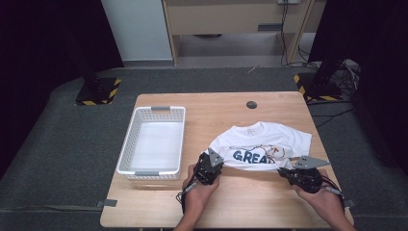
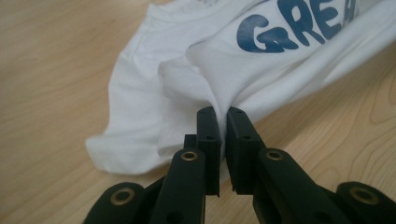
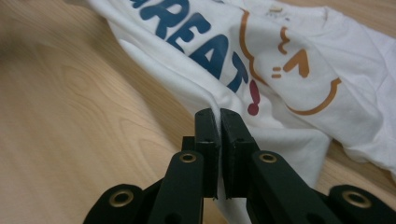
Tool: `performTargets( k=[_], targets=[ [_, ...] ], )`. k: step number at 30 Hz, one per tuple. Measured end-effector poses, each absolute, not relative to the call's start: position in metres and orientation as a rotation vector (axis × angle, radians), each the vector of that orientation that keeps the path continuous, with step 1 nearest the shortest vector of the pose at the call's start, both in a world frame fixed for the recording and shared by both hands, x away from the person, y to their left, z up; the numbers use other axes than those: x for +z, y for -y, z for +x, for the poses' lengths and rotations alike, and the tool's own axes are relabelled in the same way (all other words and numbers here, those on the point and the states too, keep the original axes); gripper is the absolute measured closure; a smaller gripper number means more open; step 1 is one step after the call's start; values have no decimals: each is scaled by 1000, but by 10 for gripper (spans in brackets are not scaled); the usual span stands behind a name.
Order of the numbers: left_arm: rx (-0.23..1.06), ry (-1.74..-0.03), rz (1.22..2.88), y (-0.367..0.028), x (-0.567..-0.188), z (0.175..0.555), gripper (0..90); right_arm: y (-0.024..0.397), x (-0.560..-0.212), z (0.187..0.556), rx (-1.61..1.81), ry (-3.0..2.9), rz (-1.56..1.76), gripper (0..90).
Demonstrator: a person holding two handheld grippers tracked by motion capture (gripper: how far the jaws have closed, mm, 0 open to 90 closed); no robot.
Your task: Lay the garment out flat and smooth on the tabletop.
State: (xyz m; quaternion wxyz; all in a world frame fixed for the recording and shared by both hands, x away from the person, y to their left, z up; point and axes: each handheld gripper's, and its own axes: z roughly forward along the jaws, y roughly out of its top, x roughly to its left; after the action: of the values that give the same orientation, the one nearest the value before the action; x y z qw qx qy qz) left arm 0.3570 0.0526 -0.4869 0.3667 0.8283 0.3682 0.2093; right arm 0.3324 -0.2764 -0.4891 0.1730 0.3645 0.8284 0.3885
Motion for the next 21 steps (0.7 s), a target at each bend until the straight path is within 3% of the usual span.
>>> performTargets(
  k=[6,14,17,19,21],
  targets=[
    [567,-942,2147,-45,-470,380,841,286,-468,323,1252,-2363,1077,867],
    [511,-971,2259,-27,-511,417,769,277,-502,341,1158,-2402,1167,867],
    [529,-967,2238,-29,-518,416,703,270,-509,342,1129,-2411,1157,866],
    [561,-960,2211,-32,-514,411,599,267,-510,342,1121,-2410,1137,864],
    [600,-941,2190,-37,-506,402,582,265,-511,341,1119,-2405,1135,860]
  ],
)
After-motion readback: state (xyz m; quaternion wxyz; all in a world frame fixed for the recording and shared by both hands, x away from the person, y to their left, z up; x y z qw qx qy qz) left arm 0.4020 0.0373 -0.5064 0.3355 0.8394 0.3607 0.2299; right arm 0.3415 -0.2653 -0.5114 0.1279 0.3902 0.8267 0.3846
